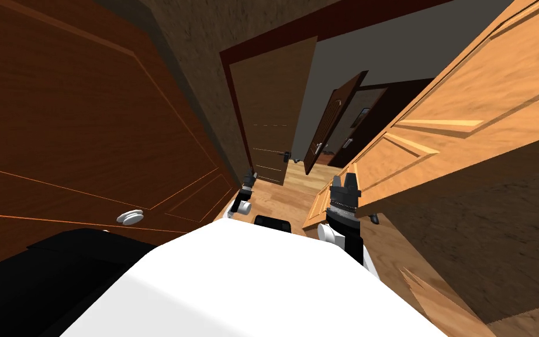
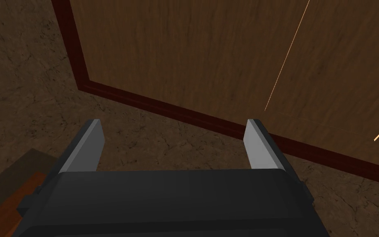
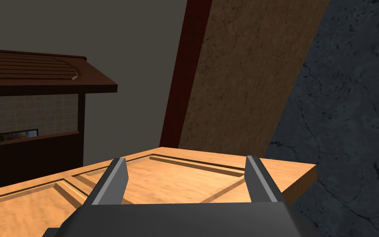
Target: Pull the door open
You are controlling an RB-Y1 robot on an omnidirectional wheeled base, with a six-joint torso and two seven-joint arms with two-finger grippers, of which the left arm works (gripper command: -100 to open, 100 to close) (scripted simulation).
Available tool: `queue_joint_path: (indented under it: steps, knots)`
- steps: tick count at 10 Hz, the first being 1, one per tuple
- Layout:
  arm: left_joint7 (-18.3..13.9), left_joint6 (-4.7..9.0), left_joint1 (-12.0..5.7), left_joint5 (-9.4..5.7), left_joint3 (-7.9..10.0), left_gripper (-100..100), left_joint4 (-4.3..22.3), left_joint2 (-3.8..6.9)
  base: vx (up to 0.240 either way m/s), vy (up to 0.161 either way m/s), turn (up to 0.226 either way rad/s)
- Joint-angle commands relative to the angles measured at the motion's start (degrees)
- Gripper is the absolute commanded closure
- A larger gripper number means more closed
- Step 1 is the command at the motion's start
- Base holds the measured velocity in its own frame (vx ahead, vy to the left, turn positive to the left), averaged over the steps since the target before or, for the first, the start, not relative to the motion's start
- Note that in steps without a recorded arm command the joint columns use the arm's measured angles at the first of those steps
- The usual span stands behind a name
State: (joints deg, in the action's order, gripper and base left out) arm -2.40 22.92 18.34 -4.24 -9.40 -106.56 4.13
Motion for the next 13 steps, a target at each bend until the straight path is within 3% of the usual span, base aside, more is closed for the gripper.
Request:
queue_joint_path:
  steps: [1,13]
  knots:
    - [1.0,-0.18,-0.90,-0.14,-0.80,-100,2.1,-0.16,0.162,-0.035,-0.003]
    - [6.2,-3.21,-9.69,-2.32,-4.86,-100,17.0,-0.97,0.115,-0.025,0.007]
